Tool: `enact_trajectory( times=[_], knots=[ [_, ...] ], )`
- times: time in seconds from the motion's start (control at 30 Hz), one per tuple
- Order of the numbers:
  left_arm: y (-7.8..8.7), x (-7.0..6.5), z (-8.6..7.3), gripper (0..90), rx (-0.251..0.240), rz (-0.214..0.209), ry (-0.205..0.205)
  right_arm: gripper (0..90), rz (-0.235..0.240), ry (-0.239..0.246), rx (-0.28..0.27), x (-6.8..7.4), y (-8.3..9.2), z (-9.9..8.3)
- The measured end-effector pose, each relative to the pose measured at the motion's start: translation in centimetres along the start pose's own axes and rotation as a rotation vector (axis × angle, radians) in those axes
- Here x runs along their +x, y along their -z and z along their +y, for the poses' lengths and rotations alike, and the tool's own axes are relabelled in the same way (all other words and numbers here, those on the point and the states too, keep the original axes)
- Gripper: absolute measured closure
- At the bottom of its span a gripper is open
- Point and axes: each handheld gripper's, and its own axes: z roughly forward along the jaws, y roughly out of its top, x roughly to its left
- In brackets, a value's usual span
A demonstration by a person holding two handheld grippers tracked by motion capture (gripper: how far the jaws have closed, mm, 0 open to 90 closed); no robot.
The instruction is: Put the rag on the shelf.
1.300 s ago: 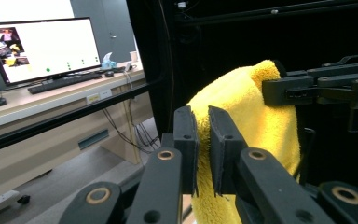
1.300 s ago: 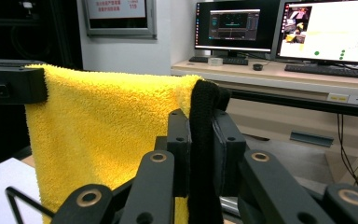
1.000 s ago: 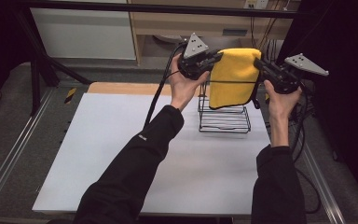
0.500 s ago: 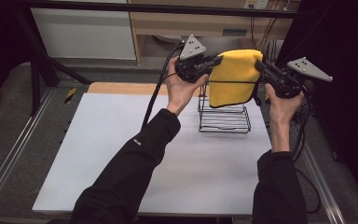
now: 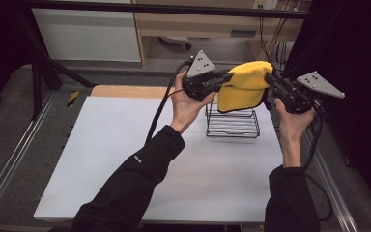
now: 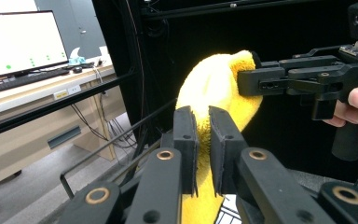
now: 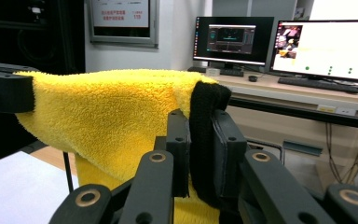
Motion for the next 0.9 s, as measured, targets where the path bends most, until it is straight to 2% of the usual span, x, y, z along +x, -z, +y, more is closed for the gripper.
enact_trajectory(
  times=[0.1, 0.2, 0.4, 0.53, 0.73, 0.83, 0.9],
  knots=[
    [0.1, -0.7, -0.4, 82.3, -0.001, 0.000, -0.011, 79.5, -0.021, 0.016, -0.015, 0.5, 0.5, -0.6],
    [0.1, -0.7, -0.2, 82.4, -0.008, 0.012, -0.015, 79.6, -0.027, 0.014, -0.028, 0.8, 0.7, -0.9],
    [0.3, -0.2, 0.8, 82.5, -0.031, 0.026, -0.002, 79.8, -0.032, 0.031, -0.036, 0.9, 0.5, 0.3],
    [0.0, 0.2, 1.8, 82.6, -0.033, 0.037, -0.001, 80.0, -0.046, 0.026, -0.033, 0.6, -0.1, 1.4],
    [-0.4, 1.1, 2.5, 82.6, -0.032, 0.060, 0.008, 80.1, -0.048, 0.009, -0.031, 0.1, -1.0, 2.4],
    [-0.1, 1.4, 2.6, 82.6, -0.046, 0.052, 0.022, 80.1, -0.043, 0.019, -0.044, 0.2, -1.1, 2.9],
    [0.2, 1.2, 2.5, 82.7, -0.051, 0.044, 0.016, 80.0, -0.039, 0.030, -0.048, 0.5, -0.9, 3.0]
  ],
)
